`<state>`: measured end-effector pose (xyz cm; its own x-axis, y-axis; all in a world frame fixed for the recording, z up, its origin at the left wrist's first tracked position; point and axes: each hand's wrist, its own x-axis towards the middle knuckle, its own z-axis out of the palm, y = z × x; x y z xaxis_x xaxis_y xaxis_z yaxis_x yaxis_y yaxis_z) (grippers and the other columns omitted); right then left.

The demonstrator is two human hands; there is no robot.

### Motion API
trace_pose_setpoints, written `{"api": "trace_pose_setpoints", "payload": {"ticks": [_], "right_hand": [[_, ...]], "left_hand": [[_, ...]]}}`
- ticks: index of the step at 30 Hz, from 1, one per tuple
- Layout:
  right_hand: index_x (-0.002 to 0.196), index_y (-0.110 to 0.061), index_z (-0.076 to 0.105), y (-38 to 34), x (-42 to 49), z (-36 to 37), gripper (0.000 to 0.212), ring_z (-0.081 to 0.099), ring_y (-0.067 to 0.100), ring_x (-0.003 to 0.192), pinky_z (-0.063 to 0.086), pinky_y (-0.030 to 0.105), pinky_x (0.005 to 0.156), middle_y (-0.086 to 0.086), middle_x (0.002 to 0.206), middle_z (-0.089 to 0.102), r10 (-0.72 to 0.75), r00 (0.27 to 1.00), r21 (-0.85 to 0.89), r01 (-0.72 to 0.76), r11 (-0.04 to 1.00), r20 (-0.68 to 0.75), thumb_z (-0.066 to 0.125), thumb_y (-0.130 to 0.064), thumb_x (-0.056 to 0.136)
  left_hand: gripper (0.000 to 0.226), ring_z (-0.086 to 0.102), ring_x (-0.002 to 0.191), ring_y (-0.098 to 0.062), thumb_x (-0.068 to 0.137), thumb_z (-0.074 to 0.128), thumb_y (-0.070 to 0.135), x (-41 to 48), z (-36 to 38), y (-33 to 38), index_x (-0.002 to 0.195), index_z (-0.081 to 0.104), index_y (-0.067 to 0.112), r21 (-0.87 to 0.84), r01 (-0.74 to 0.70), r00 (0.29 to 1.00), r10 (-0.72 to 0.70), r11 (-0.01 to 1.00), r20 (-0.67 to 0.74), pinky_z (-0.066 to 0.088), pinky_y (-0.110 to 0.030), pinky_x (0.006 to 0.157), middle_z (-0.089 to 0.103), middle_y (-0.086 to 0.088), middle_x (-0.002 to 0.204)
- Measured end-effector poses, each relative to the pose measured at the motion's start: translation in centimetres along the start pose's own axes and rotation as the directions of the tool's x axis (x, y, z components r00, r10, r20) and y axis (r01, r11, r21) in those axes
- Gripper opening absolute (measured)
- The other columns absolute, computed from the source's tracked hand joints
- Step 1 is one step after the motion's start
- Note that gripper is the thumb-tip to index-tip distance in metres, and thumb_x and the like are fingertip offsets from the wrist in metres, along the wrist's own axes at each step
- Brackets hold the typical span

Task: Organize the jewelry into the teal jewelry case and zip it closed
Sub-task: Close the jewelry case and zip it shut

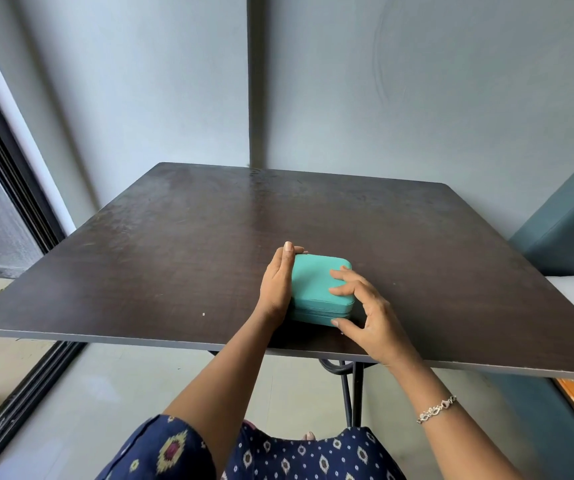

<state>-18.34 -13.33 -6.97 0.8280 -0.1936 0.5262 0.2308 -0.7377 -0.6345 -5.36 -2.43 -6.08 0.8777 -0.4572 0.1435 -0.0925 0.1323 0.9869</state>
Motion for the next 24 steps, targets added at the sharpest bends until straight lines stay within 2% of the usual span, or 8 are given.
{"api": "trace_pose_setpoints", "payload": {"ticks": [3, 7, 9, 12, 16, 17, 20, 24], "right_hand": [[0.099, -0.031, 0.049, 0.1, 0.1, 0.2, 0.040, 0.036, 0.002, 0.130, 0.026, 0.013, 0.107, -0.006, 0.129, 0.049, -0.011, 1.000, -0.034, 0.011, 0.999, -0.011, 0.068, -0.013, 0.068], [0.098, -0.029, 0.049, 0.2, 0.1, 0.2, 0.040, 0.037, 0.003, 0.128, 0.026, 0.012, 0.107, -0.003, 0.127, 0.051, -0.034, 0.999, -0.047, 0.033, 0.998, -0.025, 0.068, -0.012, 0.067], [0.098, -0.029, 0.049, 0.2, 0.1, 0.3, 0.040, 0.038, 0.004, 0.127, 0.027, 0.012, 0.106, -0.003, 0.126, 0.051, -0.043, 0.999, -0.051, 0.041, 0.998, -0.031, 0.068, -0.011, 0.067], [0.098, -0.027, 0.049, 0.2, 0.0, 0.3, 0.039, 0.040, 0.005, 0.126, 0.027, 0.012, 0.106, -0.002, 0.126, 0.052, -0.063, 0.997, -0.059, 0.060, 0.996, -0.044, 0.068, -0.010, 0.068], [0.097, -0.024, 0.051, 0.2, -0.1, 0.3, 0.036, 0.040, 0.003, 0.125, 0.027, 0.011, 0.105, -0.004, 0.126, 0.052, -0.066, 0.997, -0.071, 0.063, 0.995, -0.048, 0.068, -0.011, 0.068], [0.097, -0.021, 0.053, 0.2, -0.1, 0.3, 0.034, 0.039, 0.000, 0.125, 0.027, 0.011, 0.105, -0.004, 0.125, 0.052, -0.065, 0.997, -0.077, 0.061, 0.995, -0.050, 0.068, -0.011, 0.068], [0.097, -0.014, 0.057, 0.1, 0.0, 0.3, 0.031, 0.035, -0.010, 0.125, 0.026, 0.009, 0.105, -0.005, 0.125, 0.052, -0.049, 0.998, -0.087, 0.044, 0.995, -0.049, 0.068, -0.012, 0.068], [0.097, -0.029, 0.049, -0.1, 0.1, 0.2, 0.038, 0.037, -0.007, 0.125, 0.027, 0.010, 0.105, -0.005, 0.125, 0.052, -0.050, 0.998, -0.078, 0.046, 0.996, -0.045, 0.068, -0.013, 0.069]], "left_hand": [[0.048, 0.056, 0.102, -0.017, 0.093, 0.031, 0.054, 0.0, 0.1, -0.2, 0.102, 0.057, 0.014, 0.080, 0.001, 1.000, -0.003, 0.997, 0.023, 0.040, -0.032, 0.096, 0.063, 0.002, 0.106], [0.061, 0.058, 0.104, -0.022, 0.084, 0.031, 0.065, 0.9, -0.6, 0.3, 0.097, 0.062, 0.015, 0.084, 0.040, 0.992, -0.049, 0.996, 0.113, 0.043, -0.039, 0.098, 0.065, -0.004, 0.107], [0.055, 0.059, 0.104, -0.021, 0.094, 0.028, 0.056, 1.3, -0.8, 0.7, 0.098, 0.065, 0.015, 0.096, 0.064, 0.985, -0.078, 0.993, 0.151, 0.042, -0.038, 0.100, 0.065, -0.006, 0.110], [0.052, 0.057, 0.105, -0.017, 0.098, 0.024, 0.044, 1.4, -0.7, 0.9, 0.104, 0.065, 0.013, 0.122, 0.053, 0.982, -0.074, 0.991, 0.172, 0.042, -0.031, 0.099, 0.064, -0.004, 0.112], [0.055, 0.058, 0.089, -0.004, 0.100, 0.021, 0.040, 1.9, -1.1, 1.4, 0.108, 0.064, 0.008, 0.157, 0.082, 0.963, -0.119, 0.984, 0.242, 0.044, -0.007, 0.077, 0.064, 0.000, 0.103], [0.053, 0.058, 0.091, -0.005, 0.100, 0.021, 0.039, 2.2, -1.2, 1.6, 0.112, 0.063, 0.007, 0.161, 0.092, 0.952, -0.134, 0.983, 0.273, 0.045, -0.008, 0.079, 0.064, -0.001, 0.107], [0.049, 0.055, 0.104, -0.013, 0.100, 0.025, 0.038, 2.9, -1.2, 2.0, 0.116, 0.062, 0.010, 0.225, 0.099, 0.922, -0.175, 0.969, 0.345, 0.041, -0.025, 0.097, 0.061, -0.005, 0.119], [0.044, 0.058, 0.094, -0.017, 0.101, 0.031, 0.029, 4.2, -1.4, 2.4, 0.106, 0.065, 0.002, 0.283, 0.093, 0.907, -0.199, 0.955, 0.371, 0.045, -0.032, 0.090, 0.064, -0.010, 0.105]]}}
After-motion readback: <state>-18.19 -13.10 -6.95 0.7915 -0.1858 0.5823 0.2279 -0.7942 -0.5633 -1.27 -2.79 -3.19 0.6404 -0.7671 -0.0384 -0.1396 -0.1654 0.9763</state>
